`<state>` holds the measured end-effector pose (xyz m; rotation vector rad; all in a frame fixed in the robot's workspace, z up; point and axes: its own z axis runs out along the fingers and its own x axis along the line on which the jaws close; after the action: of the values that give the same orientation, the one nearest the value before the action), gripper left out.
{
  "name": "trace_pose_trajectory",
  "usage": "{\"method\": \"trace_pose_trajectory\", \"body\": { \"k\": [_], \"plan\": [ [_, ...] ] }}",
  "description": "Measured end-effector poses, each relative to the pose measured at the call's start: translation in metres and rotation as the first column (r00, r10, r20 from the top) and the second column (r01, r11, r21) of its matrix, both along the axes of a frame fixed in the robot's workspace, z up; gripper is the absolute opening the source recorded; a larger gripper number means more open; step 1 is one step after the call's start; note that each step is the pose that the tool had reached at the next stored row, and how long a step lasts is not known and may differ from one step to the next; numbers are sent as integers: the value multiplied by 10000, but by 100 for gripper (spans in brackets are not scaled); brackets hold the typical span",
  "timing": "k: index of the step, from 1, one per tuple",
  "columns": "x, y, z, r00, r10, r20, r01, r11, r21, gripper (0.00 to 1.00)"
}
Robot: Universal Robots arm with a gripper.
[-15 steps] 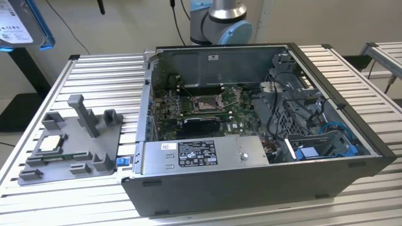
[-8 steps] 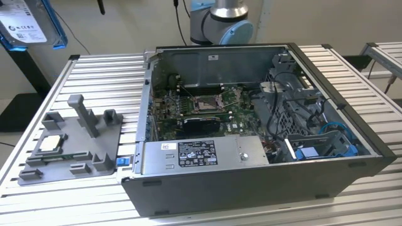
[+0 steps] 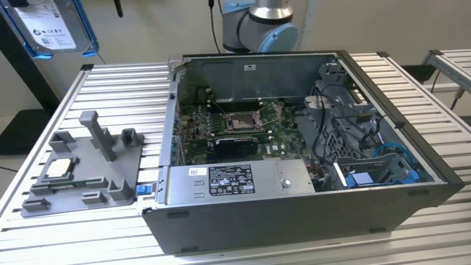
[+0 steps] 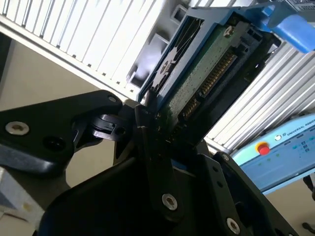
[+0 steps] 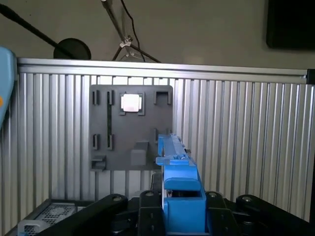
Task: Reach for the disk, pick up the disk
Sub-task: 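Pick up the disk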
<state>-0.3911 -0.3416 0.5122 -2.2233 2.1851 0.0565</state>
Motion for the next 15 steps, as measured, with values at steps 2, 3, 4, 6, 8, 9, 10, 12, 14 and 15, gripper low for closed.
{"method": "trace_pose_trajectory", "body": {
  "k": [2,3,4,6,8,9,10,12,14,15],
  "plan": [
    [91,0,0,10000,0,-1,0,10000,-1,0],
    [136,0,0,10000,1,-1,-1,10000,0,0],
    [183,0,0,10000,1,-2,-1,10000,-1,0],
    [274,0,0,10000,0,-2,0,10000,-1,0],
    [362,0,0,10000,0,-2,0,10000,-1,0],
    [409,0,0,10000,0,-2,0,10000,-1,0],
    [456,0,0,10000,1,-2,-1,10000,-1,0],
    [544,0,0,10000,1,-2,-1,10000,0,0],
    [635,0,0,10000,0,-3,0,10000,0,0],
    [680,0,0,10000,0,-2,0,10000,0,0]
  ]
}}
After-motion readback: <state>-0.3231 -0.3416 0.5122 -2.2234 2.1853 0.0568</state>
